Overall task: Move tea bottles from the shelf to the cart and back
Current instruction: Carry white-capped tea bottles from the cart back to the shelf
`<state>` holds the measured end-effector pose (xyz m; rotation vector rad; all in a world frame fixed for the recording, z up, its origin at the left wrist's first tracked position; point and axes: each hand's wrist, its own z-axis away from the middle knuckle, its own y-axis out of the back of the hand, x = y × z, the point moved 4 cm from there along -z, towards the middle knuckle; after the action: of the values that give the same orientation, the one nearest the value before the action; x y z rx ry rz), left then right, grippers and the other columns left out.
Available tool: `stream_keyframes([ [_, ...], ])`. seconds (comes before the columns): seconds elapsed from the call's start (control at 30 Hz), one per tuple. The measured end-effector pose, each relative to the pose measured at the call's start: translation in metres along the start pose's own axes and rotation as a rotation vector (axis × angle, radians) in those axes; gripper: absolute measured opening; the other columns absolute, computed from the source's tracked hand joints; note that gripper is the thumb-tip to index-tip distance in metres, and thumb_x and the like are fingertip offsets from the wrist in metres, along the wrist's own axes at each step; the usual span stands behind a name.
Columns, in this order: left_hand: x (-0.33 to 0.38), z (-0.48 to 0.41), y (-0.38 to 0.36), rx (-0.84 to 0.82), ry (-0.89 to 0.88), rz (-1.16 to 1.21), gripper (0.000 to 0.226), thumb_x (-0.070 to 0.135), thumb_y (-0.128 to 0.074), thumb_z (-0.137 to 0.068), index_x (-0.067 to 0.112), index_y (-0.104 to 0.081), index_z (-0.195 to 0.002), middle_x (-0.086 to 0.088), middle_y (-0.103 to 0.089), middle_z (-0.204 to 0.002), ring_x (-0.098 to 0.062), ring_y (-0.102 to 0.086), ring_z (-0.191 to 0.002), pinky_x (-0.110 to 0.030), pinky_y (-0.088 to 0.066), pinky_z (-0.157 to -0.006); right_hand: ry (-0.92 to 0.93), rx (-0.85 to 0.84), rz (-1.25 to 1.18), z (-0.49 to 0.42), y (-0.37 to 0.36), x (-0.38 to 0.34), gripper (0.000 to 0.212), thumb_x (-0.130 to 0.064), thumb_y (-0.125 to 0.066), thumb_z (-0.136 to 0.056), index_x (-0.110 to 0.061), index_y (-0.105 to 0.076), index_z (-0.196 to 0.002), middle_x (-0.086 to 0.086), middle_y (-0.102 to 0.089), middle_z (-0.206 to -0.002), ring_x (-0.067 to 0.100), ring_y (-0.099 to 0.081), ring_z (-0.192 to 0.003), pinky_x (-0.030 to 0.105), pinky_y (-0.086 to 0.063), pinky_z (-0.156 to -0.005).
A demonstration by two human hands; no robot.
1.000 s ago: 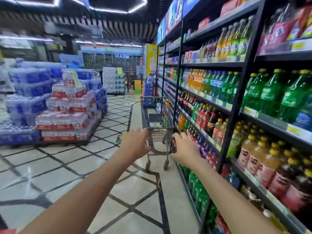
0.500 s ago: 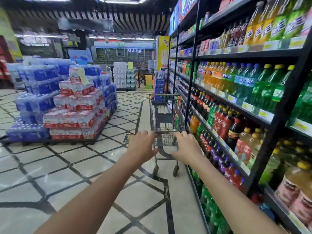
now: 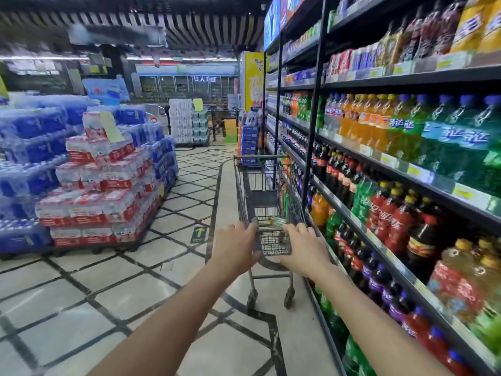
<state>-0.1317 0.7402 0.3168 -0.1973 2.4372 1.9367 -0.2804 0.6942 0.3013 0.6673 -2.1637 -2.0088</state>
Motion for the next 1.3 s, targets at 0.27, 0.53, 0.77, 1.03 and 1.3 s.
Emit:
stream_keyframes([
  [0.27, -0.037, -0.114, -0.051, -0.041, -0.020, 0.067, 0.054, 0.047, -0.056, -0.091, 0.019, -0.041, -0.134, -0.007, -0.057, -0.123, -0.029, -0.057, -0.114, -0.039, -0.047, -0.085, -0.056, -0.064, 0.045, -0.118, -0.027, 0.017, 0.073, -0.039, -0.068, -0.085, -0.019, -0.033, -0.146, 0.009, -0.039, -0.144, 0.031, -0.036, -0.133, 0.044, -0.036, -0.111],
  [0.53, -0.061, -0.223, -0.110, -0.083, -0.016, 0.043, 0.052, 0.052, -0.056, -0.092, 0.021, -0.043, -0.132, -0.006, -0.056, -0.127, -0.028, -0.055, -0.117, -0.041, -0.046, -0.092, -0.073, -0.119, 0.011, -0.239, -0.068, 0.038, 0.068, -0.037, -0.067, -0.084, -0.018, -0.034, -0.140, 0.010, -0.037, -0.143, 0.031, -0.036, -0.131, 0.045, -0.039, -0.103],
  [0.77, -0.082, -0.336, -0.157, -0.123, 0.028, 0.062, 0.053, 0.049, -0.056, -0.093, 0.019, -0.045, -0.136, -0.007, -0.056, -0.129, -0.027, -0.055, -0.117, -0.039, -0.047, -0.090, -0.084, -0.161, -0.042, -0.355, -0.100, 0.065, 0.077, -0.035, -0.070, -0.086, -0.018, -0.030, -0.148, 0.006, -0.039, -0.145, 0.028, -0.037, -0.134, 0.044, -0.038, -0.107],
  [1.03, -0.103, -0.430, -0.203, -0.142, 0.067, 0.059, 0.047, 0.051, -0.047, -0.096, 0.020, -0.049, -0.131, -0.004, -0.059, -0.124, -0.025, -0.060, -0.109, -0.038, -0.048, -0.081, -0.067, -0.253, -0.063, -0.466, -0.150, 0.074, 0.086, -0.036, -0.071, -0.086, -0.019, -0.023, -0.155, 0.010, -0.024, -0.160, 0.031, -0.026, -0.146, 0.049, -0.030, -0.117],
  [1.3, -0.156, -0.519, -0.260, -0.211, 0.044, 0.098, 0.055, 0.056, -0.054, -0.092, 0.021, -0.046, -0.133, -0.005, -0.056, -0.128, -0.027, -0.056, -0.117, -0.041, -0.050, -0.087, -0.105, -0.305, -0.121, -0.563, -0.195, 0.058, 0.077, -0.025, -0.071, -0.083, -0.021, -0.031, -0.148, 0.006, -0.037, -0.151, 0.028, -0.033, -0.140, 0.044, -0.031, -0.115],
])
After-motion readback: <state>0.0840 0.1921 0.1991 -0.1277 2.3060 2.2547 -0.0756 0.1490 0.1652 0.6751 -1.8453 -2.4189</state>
